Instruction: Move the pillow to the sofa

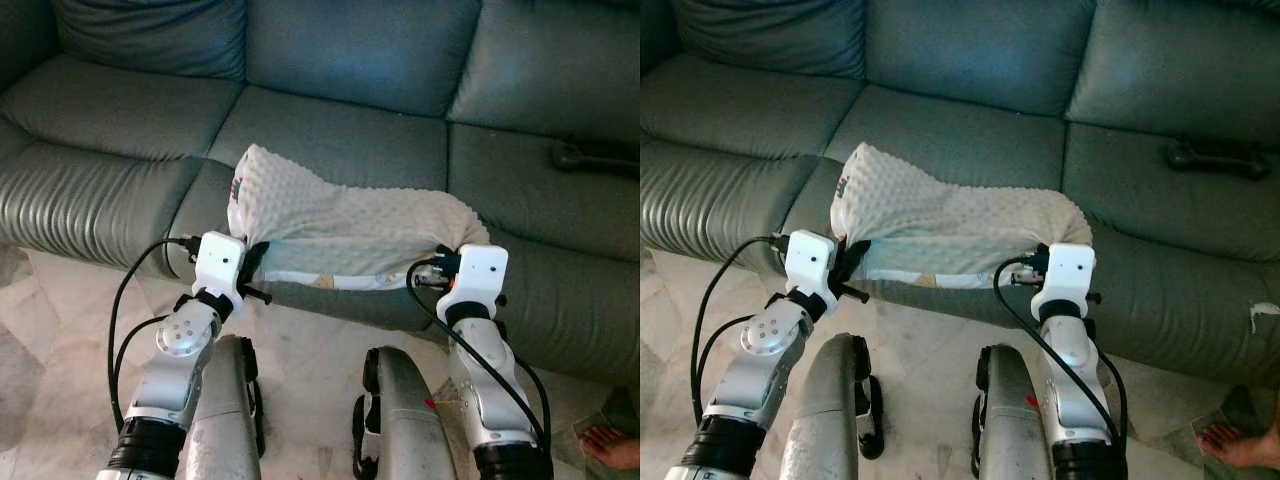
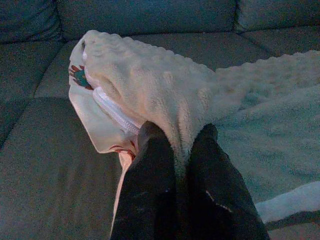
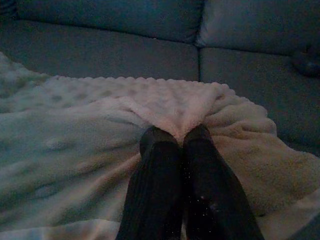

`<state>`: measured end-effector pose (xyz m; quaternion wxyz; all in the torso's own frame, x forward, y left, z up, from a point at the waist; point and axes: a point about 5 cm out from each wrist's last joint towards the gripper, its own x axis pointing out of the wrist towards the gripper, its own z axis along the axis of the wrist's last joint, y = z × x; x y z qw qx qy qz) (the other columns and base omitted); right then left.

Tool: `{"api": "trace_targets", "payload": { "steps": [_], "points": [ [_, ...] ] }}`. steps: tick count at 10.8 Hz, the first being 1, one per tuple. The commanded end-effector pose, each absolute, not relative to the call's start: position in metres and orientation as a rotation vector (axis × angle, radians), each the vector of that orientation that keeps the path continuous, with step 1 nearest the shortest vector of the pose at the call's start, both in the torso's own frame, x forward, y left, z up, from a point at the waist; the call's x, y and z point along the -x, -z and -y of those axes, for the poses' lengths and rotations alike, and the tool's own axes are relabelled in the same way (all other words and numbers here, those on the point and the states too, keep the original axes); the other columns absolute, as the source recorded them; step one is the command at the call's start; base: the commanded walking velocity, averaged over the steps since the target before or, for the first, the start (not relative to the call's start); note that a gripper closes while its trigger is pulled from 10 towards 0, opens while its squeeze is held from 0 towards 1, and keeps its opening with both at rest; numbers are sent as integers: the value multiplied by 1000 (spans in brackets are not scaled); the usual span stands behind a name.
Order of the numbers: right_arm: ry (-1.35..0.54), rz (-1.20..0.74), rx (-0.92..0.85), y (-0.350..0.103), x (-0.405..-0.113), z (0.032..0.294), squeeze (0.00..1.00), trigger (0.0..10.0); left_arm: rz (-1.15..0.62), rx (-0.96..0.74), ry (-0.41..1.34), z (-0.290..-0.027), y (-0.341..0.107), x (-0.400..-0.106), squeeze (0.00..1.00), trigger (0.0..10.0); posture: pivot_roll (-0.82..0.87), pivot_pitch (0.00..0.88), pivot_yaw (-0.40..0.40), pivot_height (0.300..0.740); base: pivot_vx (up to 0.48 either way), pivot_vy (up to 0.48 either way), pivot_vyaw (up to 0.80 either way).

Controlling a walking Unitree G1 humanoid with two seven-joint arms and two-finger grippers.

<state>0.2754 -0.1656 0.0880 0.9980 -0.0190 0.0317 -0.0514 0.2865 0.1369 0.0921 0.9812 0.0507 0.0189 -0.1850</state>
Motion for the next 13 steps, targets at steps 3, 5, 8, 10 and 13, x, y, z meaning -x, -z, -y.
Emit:
{"api": "trace_targets", "payload": {
  "steps": [3, 5, 8, 10, 13],
  "points": [
    [106, -63, 45, -86, -275, 168, 0, 10000, -31, -106, 389, -134, -91, -285, 0, 10000, -45, 224, -15, 626, 247, 0, 0],
    [100, -63, 41, -85, -275, 165, 0, 10000, -30, -107, 397, -134, -91, -285, 0, 10000, -47, 224, -15, 626, 257, 0, 0],
    [95, -55, 49, -86, -275, 165, 0, 10000, -29, -102, 403, -131, -91, -285, 0, 10000, -51, 227, -16, 626, 274, 0, 0],
    [93, -57, 49, -85, -273, 164, 0, 10000, -36, -100, 407, -129, -89, -283, 0, 10000, -53, 233, -14, 626, 266, 0, 0],
    [67, -57, 67, -86, -275, 160, 0, 10000, -27, -126, 410, -131, -91, -284, 0, 10000, -48, 302, -8, 626, 85, 0, 0]
  ]
}}
